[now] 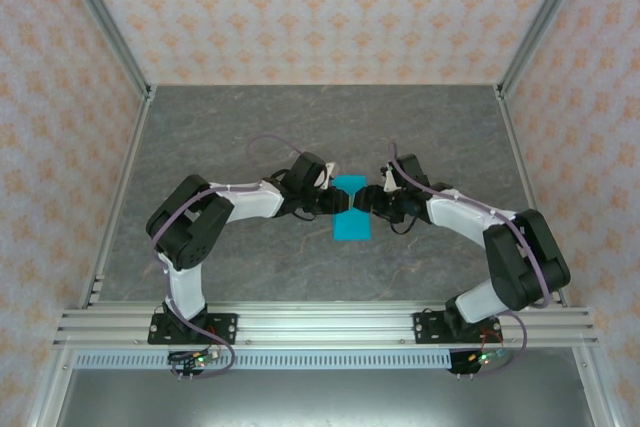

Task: Fold a paper plane with a square sheet of paper (fold left side to right side)
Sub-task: Turn over the paper at the center of the table.

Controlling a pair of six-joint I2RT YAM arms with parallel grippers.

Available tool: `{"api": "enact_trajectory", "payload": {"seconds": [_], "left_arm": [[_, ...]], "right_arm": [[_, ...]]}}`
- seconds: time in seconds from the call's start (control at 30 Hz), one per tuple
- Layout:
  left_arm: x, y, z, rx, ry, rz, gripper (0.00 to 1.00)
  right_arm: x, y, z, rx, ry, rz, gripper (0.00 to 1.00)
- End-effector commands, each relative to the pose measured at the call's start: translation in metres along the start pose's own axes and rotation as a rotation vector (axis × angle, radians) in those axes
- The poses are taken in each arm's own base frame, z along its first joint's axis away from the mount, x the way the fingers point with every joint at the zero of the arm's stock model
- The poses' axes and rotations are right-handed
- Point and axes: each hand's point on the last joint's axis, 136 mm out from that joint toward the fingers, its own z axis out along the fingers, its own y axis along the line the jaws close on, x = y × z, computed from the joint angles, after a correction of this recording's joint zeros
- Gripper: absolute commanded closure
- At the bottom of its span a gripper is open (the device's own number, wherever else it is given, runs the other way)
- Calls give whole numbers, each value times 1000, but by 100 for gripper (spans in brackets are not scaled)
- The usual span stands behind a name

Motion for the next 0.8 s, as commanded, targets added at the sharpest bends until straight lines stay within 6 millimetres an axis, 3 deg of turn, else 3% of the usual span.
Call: {"api": "enact_trajectory", "payload": {"seconds": [0.0,0.1,0.2,0.6,0.77], "left_arm": [[-7,-8,-3,7,-20,44,79],[-6,-3,-7,-28,-27,54,91],[-7,2,-16,-66,-52,59,96],[-8,3,-30,-88,-88,94,97],[-7,8,-30,-111,-93,88,96]], "right_arm": [[4,-2,-4,18,-4,-7,35],[4,1,-3,0,-2,-5,35],[3,9,-1,-46,3,-2,34],[5,23,19,-113,39,19,35],[2,30,30,-152,56,39,43]]}}
